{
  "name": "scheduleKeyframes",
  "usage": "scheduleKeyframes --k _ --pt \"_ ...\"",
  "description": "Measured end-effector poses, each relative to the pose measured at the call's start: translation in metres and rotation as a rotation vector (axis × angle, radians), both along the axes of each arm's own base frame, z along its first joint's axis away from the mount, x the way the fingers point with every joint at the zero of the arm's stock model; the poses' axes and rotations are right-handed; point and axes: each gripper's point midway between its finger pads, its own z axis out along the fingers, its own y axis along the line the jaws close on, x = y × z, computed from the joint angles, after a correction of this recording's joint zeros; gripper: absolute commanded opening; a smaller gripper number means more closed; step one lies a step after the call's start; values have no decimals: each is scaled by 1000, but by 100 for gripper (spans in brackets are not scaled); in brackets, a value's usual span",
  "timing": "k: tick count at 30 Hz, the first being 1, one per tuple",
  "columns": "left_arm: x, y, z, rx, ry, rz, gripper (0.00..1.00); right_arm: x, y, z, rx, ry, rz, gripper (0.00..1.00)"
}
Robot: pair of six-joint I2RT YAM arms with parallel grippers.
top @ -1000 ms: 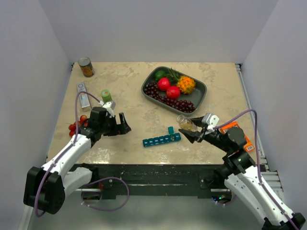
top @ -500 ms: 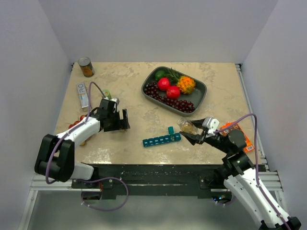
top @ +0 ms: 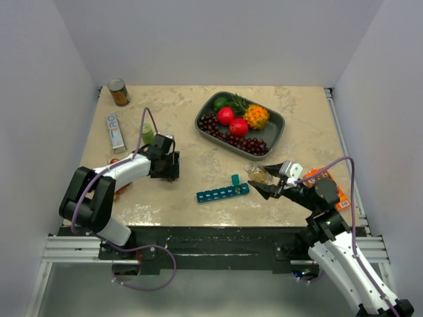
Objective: Sort the pills into containers
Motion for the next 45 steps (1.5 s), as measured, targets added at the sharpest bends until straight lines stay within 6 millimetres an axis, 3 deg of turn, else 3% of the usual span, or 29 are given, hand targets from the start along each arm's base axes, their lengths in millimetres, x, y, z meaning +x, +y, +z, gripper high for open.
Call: scheduleKeyframes --k 6,12,15,19,22,29,34,39,45 --pt "6 -5 -2 65 4 -29 64 1 -1 0 1 0 -6 0" --pt "-1 -9 -4 103 11 -55 63 1 -1 0 2 0 -7 0" --pt "-3 -8 -4 117 14 -57 53 1 -1 1 3 -2 -6 0" --pt "-4 -6 -5 131 18 -58 23 1 -1 1 4 -4 -5 0" --pt "-4 -6 -4 131 15 -64 12 1 -1 1 3 -3 -6 0" --pt "-9 -17 4 67 21 -92 2 9 1 -10 -20 55 -15 0" --pt "-5 -53 52 -151 -62 -156 0 31 13 -20 -125 228 15 0" --pt "3 -98 122 -480 -187 -233 0 59 28 1 -239 301 70 0" --pt "2 -131 173 -752 -241 -312 0 75 40 14 -329 318 166 0"
